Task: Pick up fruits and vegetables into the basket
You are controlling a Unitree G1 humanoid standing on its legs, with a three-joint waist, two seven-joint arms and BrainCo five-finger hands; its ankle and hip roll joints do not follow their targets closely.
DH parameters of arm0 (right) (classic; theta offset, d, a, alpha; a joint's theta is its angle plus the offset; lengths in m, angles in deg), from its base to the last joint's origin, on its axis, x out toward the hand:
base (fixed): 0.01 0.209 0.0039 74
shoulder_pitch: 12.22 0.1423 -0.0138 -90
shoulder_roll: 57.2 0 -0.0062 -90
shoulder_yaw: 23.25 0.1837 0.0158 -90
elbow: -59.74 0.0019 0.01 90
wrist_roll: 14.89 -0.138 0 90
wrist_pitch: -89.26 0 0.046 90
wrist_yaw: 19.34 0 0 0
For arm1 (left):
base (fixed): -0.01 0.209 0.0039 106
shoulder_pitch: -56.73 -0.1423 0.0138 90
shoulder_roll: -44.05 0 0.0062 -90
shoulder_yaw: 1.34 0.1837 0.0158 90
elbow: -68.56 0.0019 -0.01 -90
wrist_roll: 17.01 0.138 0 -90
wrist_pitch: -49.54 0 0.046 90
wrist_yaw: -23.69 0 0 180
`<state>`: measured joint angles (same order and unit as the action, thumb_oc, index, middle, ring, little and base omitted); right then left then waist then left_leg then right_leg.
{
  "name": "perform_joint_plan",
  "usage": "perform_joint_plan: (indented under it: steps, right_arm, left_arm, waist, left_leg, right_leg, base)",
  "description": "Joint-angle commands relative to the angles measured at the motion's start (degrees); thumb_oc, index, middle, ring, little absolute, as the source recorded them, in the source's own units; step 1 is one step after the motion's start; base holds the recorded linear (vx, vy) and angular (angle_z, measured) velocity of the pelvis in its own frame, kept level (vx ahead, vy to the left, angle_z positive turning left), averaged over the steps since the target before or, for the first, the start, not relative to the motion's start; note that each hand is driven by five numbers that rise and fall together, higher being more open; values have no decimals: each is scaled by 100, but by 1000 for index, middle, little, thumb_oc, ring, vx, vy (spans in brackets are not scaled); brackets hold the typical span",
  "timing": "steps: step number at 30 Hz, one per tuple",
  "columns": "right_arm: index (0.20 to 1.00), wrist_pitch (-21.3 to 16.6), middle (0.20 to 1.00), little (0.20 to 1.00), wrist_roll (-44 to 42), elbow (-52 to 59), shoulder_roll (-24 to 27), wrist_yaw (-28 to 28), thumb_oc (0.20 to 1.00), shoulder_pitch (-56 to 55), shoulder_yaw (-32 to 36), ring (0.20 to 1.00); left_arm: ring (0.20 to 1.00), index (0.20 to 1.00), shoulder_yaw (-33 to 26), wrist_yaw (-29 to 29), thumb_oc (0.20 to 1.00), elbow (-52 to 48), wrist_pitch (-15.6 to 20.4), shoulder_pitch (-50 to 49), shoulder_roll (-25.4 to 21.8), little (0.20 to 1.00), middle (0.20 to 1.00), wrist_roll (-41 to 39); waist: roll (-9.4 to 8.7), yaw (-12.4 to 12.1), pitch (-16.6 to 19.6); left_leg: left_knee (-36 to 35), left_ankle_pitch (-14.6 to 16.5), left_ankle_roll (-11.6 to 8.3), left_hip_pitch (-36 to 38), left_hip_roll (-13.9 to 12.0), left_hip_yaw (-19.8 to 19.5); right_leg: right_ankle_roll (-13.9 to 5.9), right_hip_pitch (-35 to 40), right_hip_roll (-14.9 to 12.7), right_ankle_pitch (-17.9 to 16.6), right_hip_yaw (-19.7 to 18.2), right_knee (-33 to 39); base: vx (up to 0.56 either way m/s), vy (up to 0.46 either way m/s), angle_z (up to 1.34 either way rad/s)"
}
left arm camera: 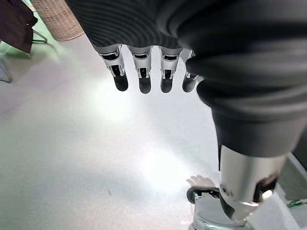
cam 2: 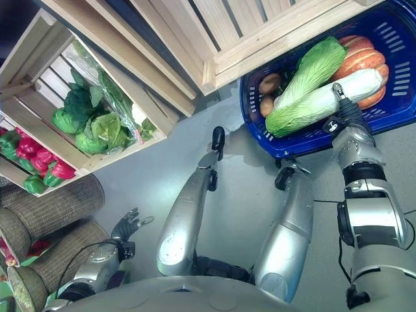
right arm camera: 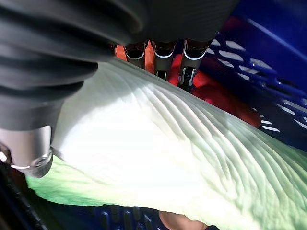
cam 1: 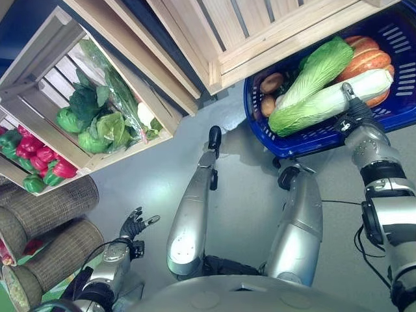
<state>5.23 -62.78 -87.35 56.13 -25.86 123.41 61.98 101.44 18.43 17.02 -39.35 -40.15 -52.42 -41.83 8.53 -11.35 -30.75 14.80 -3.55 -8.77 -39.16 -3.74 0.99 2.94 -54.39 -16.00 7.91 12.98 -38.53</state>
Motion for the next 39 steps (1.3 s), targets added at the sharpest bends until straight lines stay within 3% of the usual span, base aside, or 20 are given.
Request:
perform_joint_plan:
  steps: [1,12,13,14,17,24,29,32,39]
  right_arm:
    - [200,-277,200,200,-21,-288,560,180,200,57,-133,200]
    - [200,-215,200,200,182,-560,727,5,200,391,-148,200]
    - [247,-198,247,247,136,-599,729,-72,247,392,-129,247]
    - [1000,-212,1000,1000,148,-648,724,-126,1000,374,-101,1000]
    - [1000,-359,1000,1000,400,-669,650,-324,1000,296,-50,1000]
    - [1000,-1101,1000,1000,911,-139,365,-936,1000,-142,14,1000]
    - [1000,-1368,1000,1000,1325,894,52,-1570,1000,-969,121,1000]
    - [1000,-1721,1000,1000,1633,1723,-269,-1917,1000,-1775,257,1000]
    - [1000,-2331,1000,1000,2172,2971,-762,-1978,1000,-3252,707,1000]
  left_arm:
    - [1000,1000,328,14,1000,-81,-84,-286,-266,1000,1000,-108]
    - [1000,1000,365,136,1000,-111,37,-266,-278,1000,1000,-178]
    - [1000,1000,371,138,1000,-114,61,-263,-270,1000,1000,-162]
    - [1000,1000,377,134,1000,-103,90,-270,-250,1000,1000,-161]
    - [1000,1000,380,146,1000,-74,178,-258,-214,1000,1000,-161]
    - [1000,1000,257,165,1000,47,325,-209,-55,1000,1000,-156]
    - [1000,1000,61,83,1000,193,331,-135,83,1000,1000,-145]
    - [1000,1000,-187,-46,1000,421,308,-15,164,1000,1000,-186]
    - [1000,1000,-791,-183,1000,978,513,121,240,1000,1000,-204]
  waist:
    - [816,9,96]
    - [926,-34,96]
    - [927,-33,96]
    - [928,-32,96]
    - [923,-13,96]
    - [786,129,96]
    - [516,386,96]
    - [254,639,96]
    - [-257,955,96]
  left_leg:
    - [322,287,564,-492,224,250]
    - [497,346,568,-836,215,246]
    - [507,353,568,-842,217,246]
    - [510,361,571,-837,224,241]
    - [497,379,567,-759,234,249]
    - [277,367,511,-209,221,343]
    - [2,347,463,483,129,417]
    - [-203,345,444,1081,38,456]
    - [-768,135,430,2241,-185,540]
  right_leg:
    - [-380,130,261,523,-14,-207]
    - [-363,-290,187,535,-74,-393]
    - [-361,-299,187,529,-77,-388]
    - [-361,-289,190,524,-80,-374]
    - [-365,-209,208,498,-78,-308]
    - [-436,378,237,387,-22,14]
    - [-539,1061,286,251,-20,402]
    - [-633,1690,349,143,-67,754]
    - [-797,3173,452,-269,-70,1744]
  base:
    - [-8,-4,5]
    - [-4,3,2]
    - [0,0,0]
    - [0,0,0]
    - [-9,13,1]
    - [-18,60,-1]
    - [2,104,-4]
    - [39,110,-13]
    - [27,38,-18]
